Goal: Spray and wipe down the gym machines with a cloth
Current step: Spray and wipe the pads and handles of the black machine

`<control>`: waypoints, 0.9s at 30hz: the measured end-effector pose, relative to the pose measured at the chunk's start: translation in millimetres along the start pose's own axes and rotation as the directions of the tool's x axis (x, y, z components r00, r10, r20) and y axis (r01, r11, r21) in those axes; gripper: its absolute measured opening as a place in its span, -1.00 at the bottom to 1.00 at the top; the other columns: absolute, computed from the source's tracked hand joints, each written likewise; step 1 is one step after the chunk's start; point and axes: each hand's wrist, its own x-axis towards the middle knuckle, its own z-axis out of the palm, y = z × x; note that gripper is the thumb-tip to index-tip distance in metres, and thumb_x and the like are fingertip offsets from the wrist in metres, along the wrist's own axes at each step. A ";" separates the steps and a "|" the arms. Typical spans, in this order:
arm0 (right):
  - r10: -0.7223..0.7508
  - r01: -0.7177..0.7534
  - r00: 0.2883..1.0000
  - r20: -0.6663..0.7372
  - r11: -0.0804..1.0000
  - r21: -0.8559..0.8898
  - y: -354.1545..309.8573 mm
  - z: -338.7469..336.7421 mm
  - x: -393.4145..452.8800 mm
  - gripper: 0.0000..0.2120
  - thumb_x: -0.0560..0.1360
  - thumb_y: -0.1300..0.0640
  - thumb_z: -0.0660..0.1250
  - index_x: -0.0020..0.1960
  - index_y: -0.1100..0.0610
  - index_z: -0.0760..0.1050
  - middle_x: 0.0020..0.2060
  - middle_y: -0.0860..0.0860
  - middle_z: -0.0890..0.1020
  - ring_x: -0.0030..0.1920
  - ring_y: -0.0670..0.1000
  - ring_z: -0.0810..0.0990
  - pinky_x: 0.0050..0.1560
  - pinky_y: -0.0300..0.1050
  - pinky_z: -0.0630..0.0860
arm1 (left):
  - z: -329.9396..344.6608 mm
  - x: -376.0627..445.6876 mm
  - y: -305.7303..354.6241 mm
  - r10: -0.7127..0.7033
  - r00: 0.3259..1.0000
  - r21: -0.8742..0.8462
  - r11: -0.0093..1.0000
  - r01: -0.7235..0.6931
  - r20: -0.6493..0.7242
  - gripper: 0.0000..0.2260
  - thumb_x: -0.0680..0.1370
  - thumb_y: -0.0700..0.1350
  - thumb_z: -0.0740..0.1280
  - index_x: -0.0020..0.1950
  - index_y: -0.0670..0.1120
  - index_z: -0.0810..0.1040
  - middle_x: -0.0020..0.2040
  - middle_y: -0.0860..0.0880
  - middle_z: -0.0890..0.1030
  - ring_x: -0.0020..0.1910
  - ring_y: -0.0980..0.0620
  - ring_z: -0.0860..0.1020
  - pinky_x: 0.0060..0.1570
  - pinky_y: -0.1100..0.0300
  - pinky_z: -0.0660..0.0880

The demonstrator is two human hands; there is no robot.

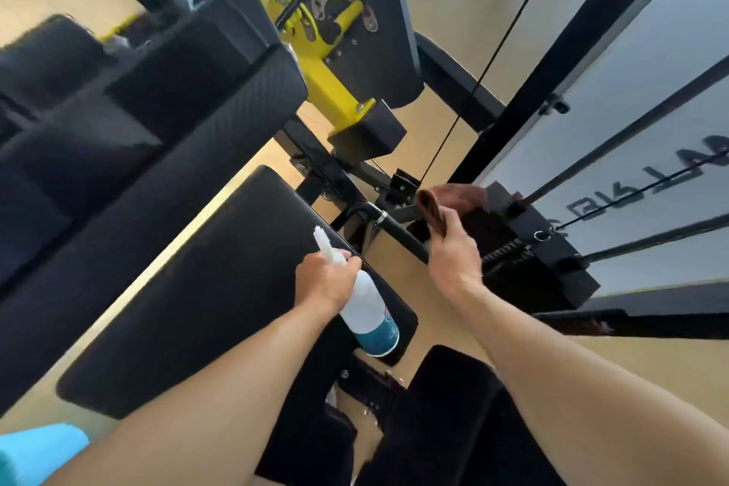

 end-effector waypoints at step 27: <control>-0.225 0.304 0.932 0.285 0.913 -0.273 65.8 132.7 149.6 -0.73 0.47 -0.16 0.44 0.08 -0.10 0.47 -0.07 -0.14 0.62 -0.06 0.01 0.62 -0.03 -0.01 0.57 | 68.6 173.2 -2.2 -0.152 0.951 0.202 0.974 0.098 0.269 -0.68 0.31 0.07 0.45 -0.06 -0.10 0.62 -0.09 -0.12 0.70 -0.07 -0.10 0.69 0.09 -0.10 0.63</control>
